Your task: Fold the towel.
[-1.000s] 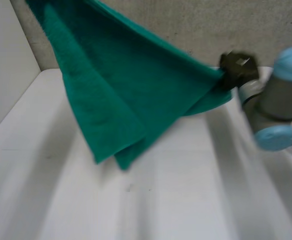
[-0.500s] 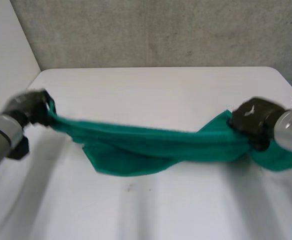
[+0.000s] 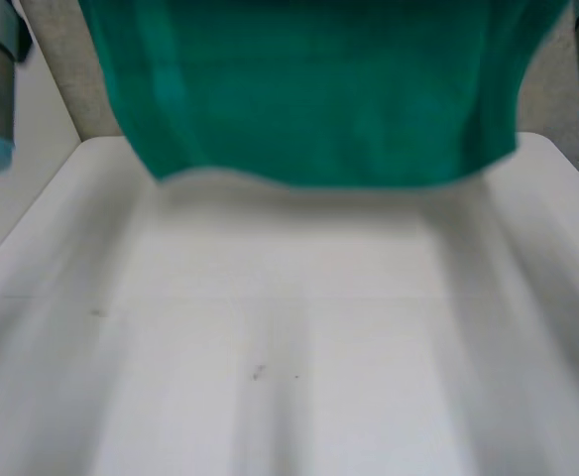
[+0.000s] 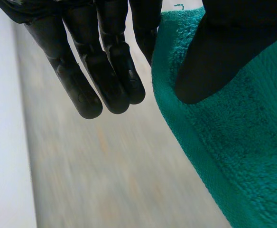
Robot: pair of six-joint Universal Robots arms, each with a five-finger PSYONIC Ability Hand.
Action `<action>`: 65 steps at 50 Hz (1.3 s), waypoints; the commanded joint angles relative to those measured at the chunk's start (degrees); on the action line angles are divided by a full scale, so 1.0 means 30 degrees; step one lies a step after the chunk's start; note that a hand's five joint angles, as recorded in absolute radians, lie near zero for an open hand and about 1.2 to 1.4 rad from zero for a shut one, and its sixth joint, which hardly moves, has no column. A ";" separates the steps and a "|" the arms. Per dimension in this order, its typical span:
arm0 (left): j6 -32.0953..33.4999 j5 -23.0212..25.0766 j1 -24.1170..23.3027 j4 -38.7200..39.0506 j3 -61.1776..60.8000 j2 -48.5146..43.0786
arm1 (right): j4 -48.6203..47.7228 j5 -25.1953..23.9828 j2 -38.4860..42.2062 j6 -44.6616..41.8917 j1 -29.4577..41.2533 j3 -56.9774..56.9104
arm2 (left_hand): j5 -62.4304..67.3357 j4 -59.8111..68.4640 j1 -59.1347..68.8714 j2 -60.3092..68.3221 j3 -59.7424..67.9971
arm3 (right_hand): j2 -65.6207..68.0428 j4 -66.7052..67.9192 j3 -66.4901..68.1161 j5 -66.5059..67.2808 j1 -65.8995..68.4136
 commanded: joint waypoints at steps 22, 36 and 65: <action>-0.0847 0.0328 0.0403 0.2281 -1.1672 -0.2195 | -0.1143 -0.1985 0.2481 0.0669 0.0042 1.2519 | 0.4847 0.3831 0.4951 0.3747 0.3871 | 0.4147 0.3952 0.4039 0.4543 0.7768; -0.0817 0.0824 0.1898 0.2106 -1.3899 -0.0497 | 0.0762 -0.2657 0.3042 0.4563 -0.0397 1.3075 | 0.4847 0.3831 0.4951 0.3747 0.3871 | 0.2606 0.2411 0.2498 0.3002 0.6227; -0.0876 0.1968 0.2161 0.1988 -1.5893 0.0998 | 0.2990 -0.6731 0.1458 0.5038 -0.2916 1.3134 | 0.4847 0.3831 0.4951 0.3747 0.3871 | -0.6094 -0.6289 -0.6202 -0.5698 -0.2473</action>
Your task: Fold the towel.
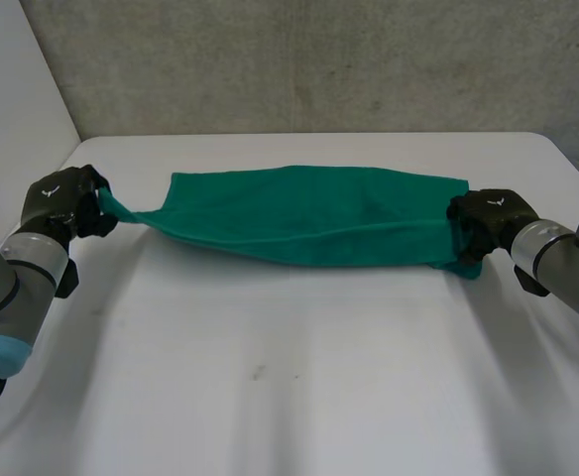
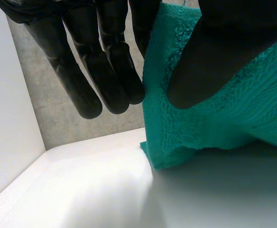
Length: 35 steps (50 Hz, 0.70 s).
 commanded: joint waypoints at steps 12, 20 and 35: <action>0.0031 -0.0012 0.0202 -0.0048 -0.0168 0.0053 | -0.0117 0.0051 0.0571 -0.4159 0.0035 0.0330 | 0.4847 0.3830 0.4951 0.3741 0.3869 | 1.1226 1.1428 1.1460 1.1168 1.3228; 0.0235 0.0018 0.0875 -0.1919 -0.0899 0.1398 | 0.0466 0.1634 -0.1822 -0.5094 0.0006 0.1878 | 0.4847 0.3830 0.4951 0.3741 0.3869 | 1.1294 1.1496 1.1528 1.1236 1.3297; 0.4835 0.1627 0.3132 -1.2206 -0.4268 0.5941 | 0.6393 0.2982 -0.8359 -1.3679 -0.0872 0.8797 | 0.4847 0.3830 0.4951 0.3741 0.3869 | 1.1294 1.1496 1.1528 1.1236 1.3297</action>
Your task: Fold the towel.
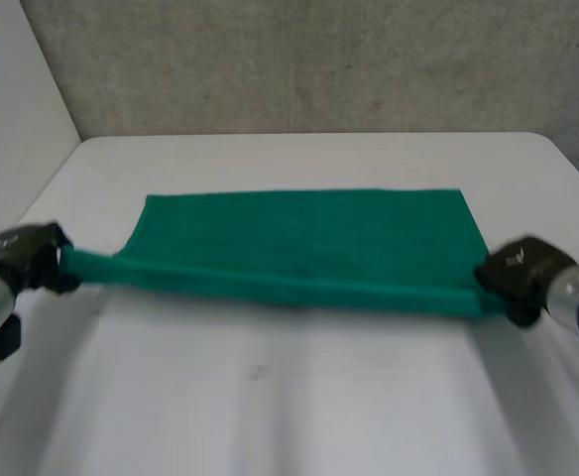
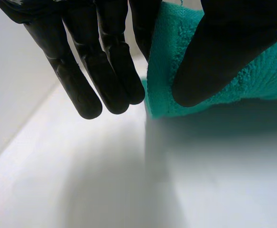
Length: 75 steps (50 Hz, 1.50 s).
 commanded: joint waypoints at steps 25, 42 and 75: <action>-0.0725 -0.1924 -0.3629 0.2201 0.8890 -0.9126 | -0.4708 0.2887 0.8380 -0.0060 0.1860 -0.9552 | 0.4847 0.3830 0.4951 0.3741 0.3869 | 0.4149 0.3938 0.4104 0.4627 0.7908; -0.0637 -0.2483 -0.4510 0.6154 1.3559 -1.4027 | -0.6732 0.3150 1.4622 -0.0061 0.2358 -1.7259 | -0.4610 -0.5627 -0.4505 -0.5715 -0.5587 | -1.9185 -1.9395 -1.9229 -1.8706 -1.5425; -0.0842 -0.1722 -0.5009 0.6860 0.3483 -0.5298 | -0.3977 -0.1154 0.3344 0.8114 -0.1771 -0.3202 | -1.8487 -1.9504 -1.8382 -1.9592 -1.9464 | -1.8096 -1.8307 -1.8140 -1.7618 -1.4336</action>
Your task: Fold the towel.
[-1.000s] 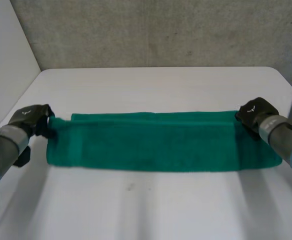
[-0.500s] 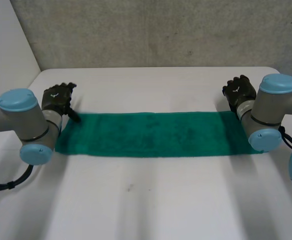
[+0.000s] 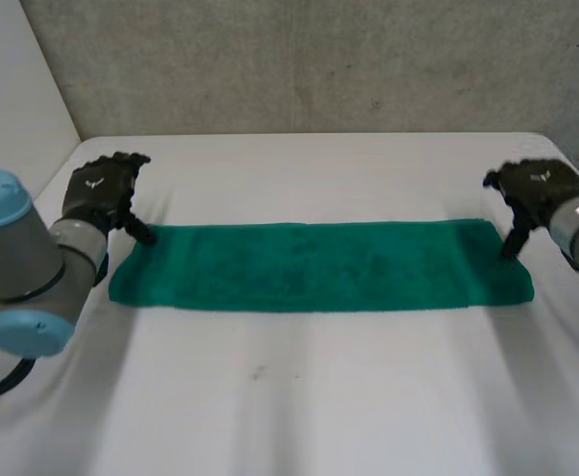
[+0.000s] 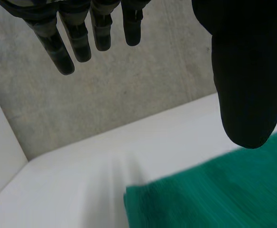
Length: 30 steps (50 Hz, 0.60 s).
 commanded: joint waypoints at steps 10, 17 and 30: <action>-0.0755 0.0610 -0.0028 0.0005 -0.4830 0.2727 | -0.2579 -0.2459 0.0107 -0.0249 -0.2805 0.4546 | -0.0916 -0.0565 -0.0416 -0.0575 -0.0764 | 0.6016 0.5826 0.6209 0.5670 0.6370; -0.1048 0.0610 0.0030 0.0005 -0.4860 0.2698 | -0.3284 -0.2547 0.1397 -0.0249 -0.3070 0.4195 | -0.0916 -0.0565 -0.0416 -0.0575 -0.0764 | 0.7700 0.7511 0.7894 0.7354 0.8054; -0.1048 0.0610 -0.0028 -0.0054 -0.5094 0.2639 | -0.3343 -0.2751 0.2129 -0.0219 -0.3275 0.3875 | -0.0916 -0.0565 -0.0416 -0.0575 -0.0764 | 1.8317 1.8127 1.8510 1.7971 1.8671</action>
